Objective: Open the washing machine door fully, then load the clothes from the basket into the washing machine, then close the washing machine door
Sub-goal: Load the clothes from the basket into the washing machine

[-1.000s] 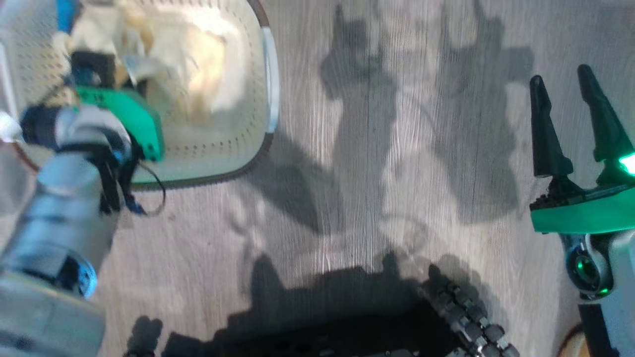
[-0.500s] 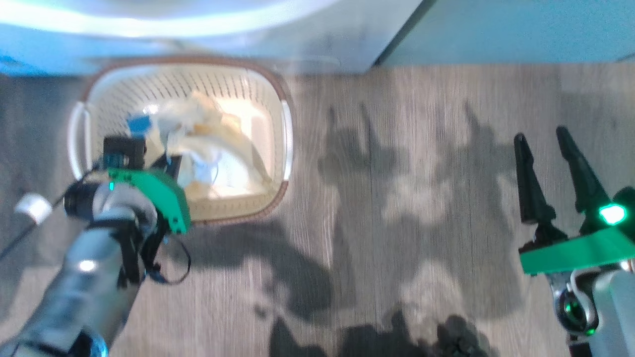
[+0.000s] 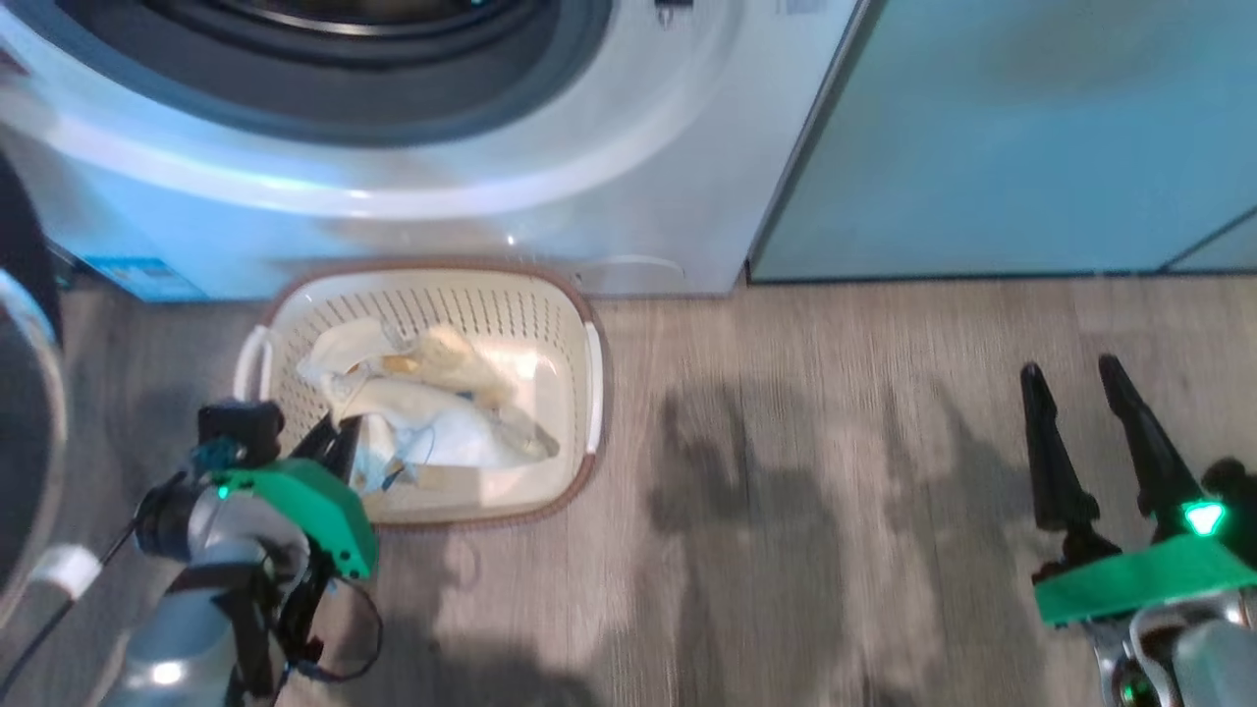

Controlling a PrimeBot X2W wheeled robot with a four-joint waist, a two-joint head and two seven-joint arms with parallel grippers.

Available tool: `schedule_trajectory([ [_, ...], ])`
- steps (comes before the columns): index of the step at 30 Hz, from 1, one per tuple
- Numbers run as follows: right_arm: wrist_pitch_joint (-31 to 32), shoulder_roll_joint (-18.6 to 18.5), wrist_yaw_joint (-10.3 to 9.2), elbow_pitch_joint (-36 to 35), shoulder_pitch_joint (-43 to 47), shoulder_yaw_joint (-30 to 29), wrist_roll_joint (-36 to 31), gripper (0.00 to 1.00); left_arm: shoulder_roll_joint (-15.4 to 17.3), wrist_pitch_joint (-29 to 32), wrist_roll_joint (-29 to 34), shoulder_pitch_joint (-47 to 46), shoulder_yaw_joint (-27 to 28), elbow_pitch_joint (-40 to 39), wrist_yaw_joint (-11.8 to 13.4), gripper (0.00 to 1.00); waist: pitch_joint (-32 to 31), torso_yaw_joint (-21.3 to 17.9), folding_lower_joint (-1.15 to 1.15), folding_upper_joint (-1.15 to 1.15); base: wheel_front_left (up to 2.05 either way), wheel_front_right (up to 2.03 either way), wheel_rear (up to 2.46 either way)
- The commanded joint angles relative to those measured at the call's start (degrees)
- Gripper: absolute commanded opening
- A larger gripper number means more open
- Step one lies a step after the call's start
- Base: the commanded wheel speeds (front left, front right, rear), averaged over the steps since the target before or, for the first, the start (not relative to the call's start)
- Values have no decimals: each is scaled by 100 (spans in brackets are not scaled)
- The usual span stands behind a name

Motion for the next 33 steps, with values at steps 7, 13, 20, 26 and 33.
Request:
schedule_trajectory([
  [7, -54, -11, 1, -123, 344, -52, 23, 100, 237, -62, 217, 884, 1111, -1114, 65, 0, -703, 137, 1, -1, 0, 0, 0],
  [13, -54, 3, 1, -76, 526, -92, 30, 100, 162, -62, 365, 1565, 1595, -1901, 6, 0, -1099, 197, 1, -1, 0, 0, 0],
  [20, -54, 66, 1, -41, 740, -104, 55, 100, 94, -62, 430, 2094, 1879, -2739, -38, 0, -1521, 242, 1, -1, 0, 0, 0],
  [26, -54, 82, 1, -42, 840, -94, 65, 100, 126, -61, 421, 2329, 1884, -3299, -47, 0, -1653, 255, 1, -1, 0, 0, 0],
  [33, -54, 108, 1, -42, 897, -94, 74, 100, 119, 83, 317, 2534, 1944, -3741, 68, 0, -1708, 241, 1, -1, 0, 0, 0],
])
